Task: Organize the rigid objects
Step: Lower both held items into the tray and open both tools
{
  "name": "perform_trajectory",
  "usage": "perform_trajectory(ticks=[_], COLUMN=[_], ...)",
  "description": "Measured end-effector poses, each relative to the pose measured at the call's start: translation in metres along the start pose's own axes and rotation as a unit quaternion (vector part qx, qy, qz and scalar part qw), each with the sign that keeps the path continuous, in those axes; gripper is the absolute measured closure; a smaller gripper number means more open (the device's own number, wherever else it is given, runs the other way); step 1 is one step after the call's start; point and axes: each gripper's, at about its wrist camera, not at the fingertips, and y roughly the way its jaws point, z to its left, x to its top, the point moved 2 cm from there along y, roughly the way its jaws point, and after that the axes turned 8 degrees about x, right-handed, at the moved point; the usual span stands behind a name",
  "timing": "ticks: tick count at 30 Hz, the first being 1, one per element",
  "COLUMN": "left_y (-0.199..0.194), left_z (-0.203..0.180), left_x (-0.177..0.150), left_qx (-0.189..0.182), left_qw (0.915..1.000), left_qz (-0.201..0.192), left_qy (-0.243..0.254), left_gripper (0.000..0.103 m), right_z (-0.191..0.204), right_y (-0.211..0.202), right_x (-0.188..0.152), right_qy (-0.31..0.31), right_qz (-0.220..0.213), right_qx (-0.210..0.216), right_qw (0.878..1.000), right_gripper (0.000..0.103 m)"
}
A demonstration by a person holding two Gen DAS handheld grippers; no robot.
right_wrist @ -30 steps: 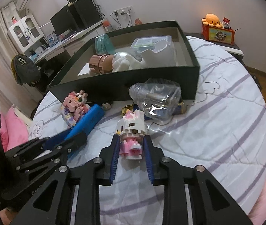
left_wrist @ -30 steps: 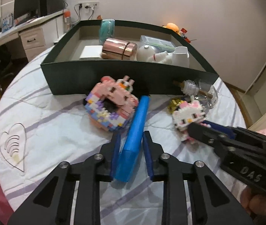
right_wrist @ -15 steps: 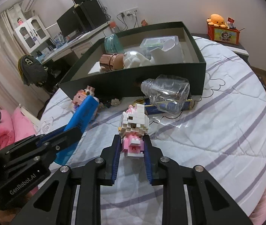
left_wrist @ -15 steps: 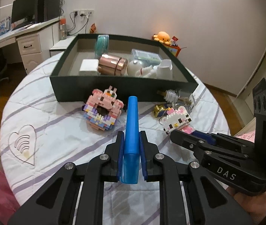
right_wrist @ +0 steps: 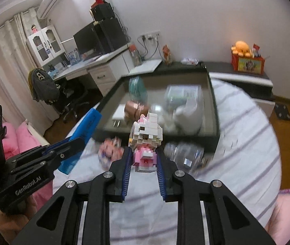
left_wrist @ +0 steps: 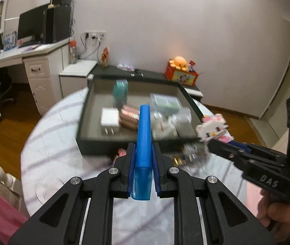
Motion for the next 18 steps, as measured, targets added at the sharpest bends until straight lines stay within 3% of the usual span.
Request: perform_trajectory(ticks=[8,18], left_y=[0.038,0.096], left_z=[0.019,0.037], left_x=[0.046,0.064], left_qx=[0.014,0.028], left_qw=[0.9998,0.9993], left_qz=[-0.007,0.021], left_qy=[-0.009,-0.014], left_gripper=[0.088,0.088], right_z=[-0.013,-0.031], right_y=[0.018,0.071], right_x=[0.053,0.086], right_qy=[-0.016,-0.026], right_qz=[-0.015,0.011], right_qx=[-0.019,-0.027], right_qw=[1.000,0.999], right_gripper=[0.080,0.080])
